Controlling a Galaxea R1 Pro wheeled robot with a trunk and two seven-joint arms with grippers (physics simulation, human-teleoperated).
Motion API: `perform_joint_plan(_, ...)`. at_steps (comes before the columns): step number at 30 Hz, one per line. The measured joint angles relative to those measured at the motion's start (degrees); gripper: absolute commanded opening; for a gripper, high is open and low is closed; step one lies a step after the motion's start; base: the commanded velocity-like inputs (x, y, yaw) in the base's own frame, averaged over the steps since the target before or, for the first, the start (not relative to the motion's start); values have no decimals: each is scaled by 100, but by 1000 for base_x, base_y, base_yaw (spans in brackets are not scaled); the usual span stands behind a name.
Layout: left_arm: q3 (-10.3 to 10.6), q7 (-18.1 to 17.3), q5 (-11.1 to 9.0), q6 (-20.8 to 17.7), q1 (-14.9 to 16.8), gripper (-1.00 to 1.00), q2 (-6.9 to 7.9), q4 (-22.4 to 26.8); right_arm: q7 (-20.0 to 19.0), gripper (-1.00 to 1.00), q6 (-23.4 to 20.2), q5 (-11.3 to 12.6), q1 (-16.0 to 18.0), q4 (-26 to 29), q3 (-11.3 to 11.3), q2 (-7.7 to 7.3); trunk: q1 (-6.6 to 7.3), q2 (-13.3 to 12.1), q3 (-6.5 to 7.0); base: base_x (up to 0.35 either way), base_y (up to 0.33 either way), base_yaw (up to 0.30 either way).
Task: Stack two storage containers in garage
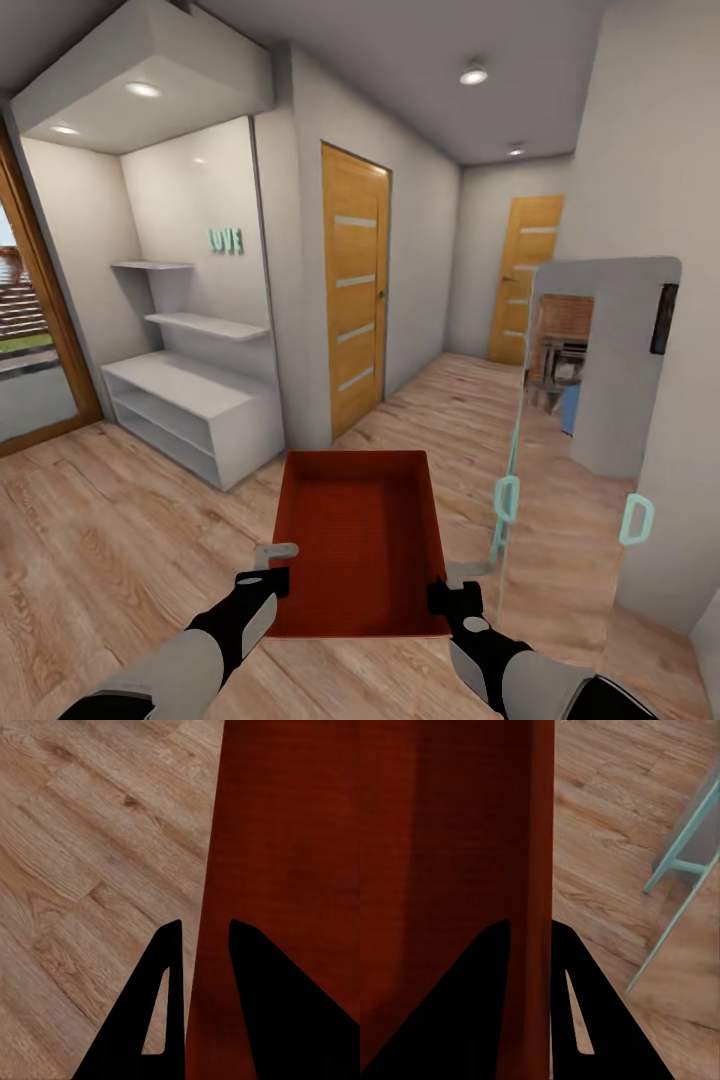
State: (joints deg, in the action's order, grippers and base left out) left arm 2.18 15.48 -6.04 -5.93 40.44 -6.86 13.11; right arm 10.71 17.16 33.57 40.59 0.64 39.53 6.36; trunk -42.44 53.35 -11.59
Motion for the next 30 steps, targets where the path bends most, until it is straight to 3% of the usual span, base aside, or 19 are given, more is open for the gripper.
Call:
perform_joint_plan(19,0,0,-1,0,0,-100,0,0,1,-100,-1,-3,0,1,-2,0,0,0,0,322,125,-4)
perform_joint_plan(30,0,-1,1,2,2,-100,-1,-3,1,-100,1,2,-1,1,0,-1,0,0,0,322,126,-201)
